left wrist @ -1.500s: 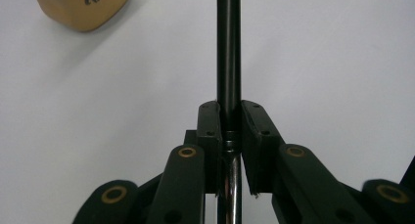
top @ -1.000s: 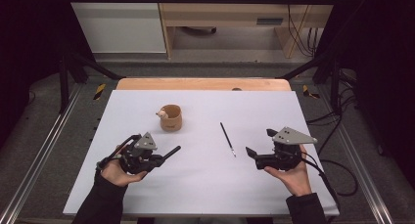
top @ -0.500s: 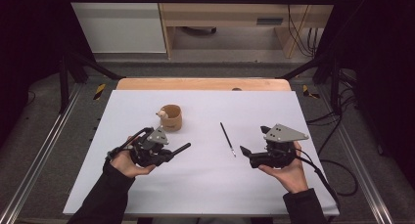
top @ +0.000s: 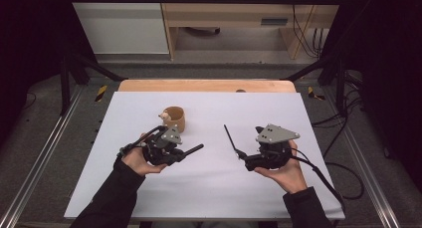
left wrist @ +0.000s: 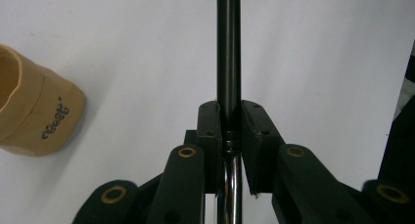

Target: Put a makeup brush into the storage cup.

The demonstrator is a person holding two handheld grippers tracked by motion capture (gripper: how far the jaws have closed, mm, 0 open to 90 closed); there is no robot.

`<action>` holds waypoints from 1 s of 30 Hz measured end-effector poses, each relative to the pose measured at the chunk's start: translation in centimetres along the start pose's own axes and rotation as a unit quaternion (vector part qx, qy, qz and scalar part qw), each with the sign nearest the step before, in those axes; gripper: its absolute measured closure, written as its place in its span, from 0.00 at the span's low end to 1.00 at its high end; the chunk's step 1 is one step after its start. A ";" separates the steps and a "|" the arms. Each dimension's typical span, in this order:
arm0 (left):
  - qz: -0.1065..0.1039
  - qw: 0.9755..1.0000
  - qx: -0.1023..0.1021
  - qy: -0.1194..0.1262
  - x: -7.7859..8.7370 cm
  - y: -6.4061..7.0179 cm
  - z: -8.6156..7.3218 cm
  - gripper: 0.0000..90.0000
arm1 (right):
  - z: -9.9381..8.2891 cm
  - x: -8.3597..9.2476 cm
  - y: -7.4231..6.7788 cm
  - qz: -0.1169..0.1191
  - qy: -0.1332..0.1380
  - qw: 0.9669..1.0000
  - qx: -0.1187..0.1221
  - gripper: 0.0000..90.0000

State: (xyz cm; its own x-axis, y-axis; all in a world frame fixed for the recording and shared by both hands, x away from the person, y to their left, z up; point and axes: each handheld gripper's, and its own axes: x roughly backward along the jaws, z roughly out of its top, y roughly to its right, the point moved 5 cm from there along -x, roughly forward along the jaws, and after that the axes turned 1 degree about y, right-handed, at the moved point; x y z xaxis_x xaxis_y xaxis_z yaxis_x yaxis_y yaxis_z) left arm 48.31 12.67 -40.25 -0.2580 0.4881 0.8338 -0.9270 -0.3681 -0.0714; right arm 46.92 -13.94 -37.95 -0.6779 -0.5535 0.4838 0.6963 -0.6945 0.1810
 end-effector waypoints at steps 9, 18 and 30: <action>-0.011 1.000 -0.019 -0.003 -0.7 0.5 1.5 0.87 | 0.6 -0.2 -0.7 0.007 -0.009 1.000 0.019 0.12; -0.018 0.999 -0.036 -0.013 -1.2 0.8 2.7 0.87 | 0.9 -0.7 -1.7 0.018 -0.023 0.999 0.046 0.12; -0.034 0.998 -0.053 -0.020 -1.8 1.0 3.7 0.87 | 1.1 -1.4 -3.0 0.033 -0.046 0.995 0.081 0.13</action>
State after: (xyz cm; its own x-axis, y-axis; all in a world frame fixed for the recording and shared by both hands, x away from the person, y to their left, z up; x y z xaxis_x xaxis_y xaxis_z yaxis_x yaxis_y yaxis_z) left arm 48.89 8.46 -39.79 -0.1851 0.4761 0.8597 -0.9660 -0.2488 -0.0702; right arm 46.09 -10.58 -38.20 -0.6102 -0.5464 0.5736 0.7726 -0.5706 0.2783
